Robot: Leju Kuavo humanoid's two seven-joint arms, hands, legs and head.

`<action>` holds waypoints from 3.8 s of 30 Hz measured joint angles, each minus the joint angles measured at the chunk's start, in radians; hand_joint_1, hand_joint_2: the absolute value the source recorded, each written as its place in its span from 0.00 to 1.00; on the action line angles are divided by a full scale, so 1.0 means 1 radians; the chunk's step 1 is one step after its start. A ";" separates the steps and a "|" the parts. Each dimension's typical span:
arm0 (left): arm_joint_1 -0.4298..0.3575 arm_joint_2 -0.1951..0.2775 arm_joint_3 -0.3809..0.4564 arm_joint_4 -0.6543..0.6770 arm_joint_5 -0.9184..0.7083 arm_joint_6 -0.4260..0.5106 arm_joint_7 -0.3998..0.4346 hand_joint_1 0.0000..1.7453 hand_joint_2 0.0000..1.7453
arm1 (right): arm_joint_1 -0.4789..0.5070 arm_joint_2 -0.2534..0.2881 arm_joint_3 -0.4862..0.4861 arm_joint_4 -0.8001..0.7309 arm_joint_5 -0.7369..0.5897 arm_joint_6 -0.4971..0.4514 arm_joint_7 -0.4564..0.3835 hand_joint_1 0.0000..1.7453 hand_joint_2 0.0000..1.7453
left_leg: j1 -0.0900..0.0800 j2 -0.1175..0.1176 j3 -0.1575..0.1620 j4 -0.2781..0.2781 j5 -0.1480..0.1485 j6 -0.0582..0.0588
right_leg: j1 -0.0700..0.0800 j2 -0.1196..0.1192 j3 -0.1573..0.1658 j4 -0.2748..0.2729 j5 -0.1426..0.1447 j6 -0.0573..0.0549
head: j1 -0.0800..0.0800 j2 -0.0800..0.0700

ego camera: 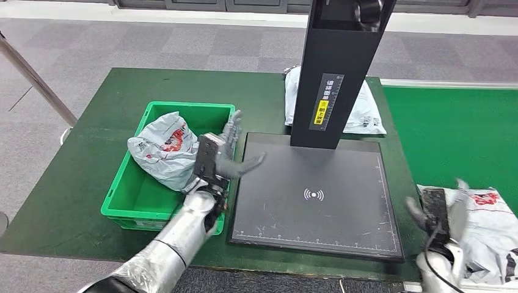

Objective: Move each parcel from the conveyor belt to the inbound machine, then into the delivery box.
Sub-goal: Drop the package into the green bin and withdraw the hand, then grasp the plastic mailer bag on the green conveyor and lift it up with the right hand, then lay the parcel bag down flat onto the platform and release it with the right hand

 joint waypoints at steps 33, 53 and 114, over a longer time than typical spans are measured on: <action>-0.021 -0.023 -0.299 0.166 0.083 0.046 -0.057 0.00 1.00 | -0.081 -0.215 -0.178 0.525 0.346 -0.026 0.327 0.00 1.00 | 0.000 0.005 0.001 0.003 -0.002 0.004 | 0.000 0.004 0.003 -0.002 0.001 0.003 | 0.000 0.000; -0.068 -0.017 -0.295 0.177 0.052 0.020 -0.084 0.00 1.00 | -0.174 -0.244 -0.212 0.520 0.325 0.494 0.216 1.00 1.00 | 0.004 0.016 0.004 0.006 -0.003 0.006 | 0.004 0.016 0.007 -0.007 0.008 0.008 | 0.000 0.000; -0.065 0.005 -0.161 0.177 0.054 0.170 -0.147 0.00 1.00 | -0.116 0.045 0.576 -0.041 -0.151 0.515 0.064 0.00 1.00 | 0.005 0.017 0.005 0.002 0.000 -0.002 | 0.005 0.015 0.001 0.001 0.005 -0.001 | 0.000 0.000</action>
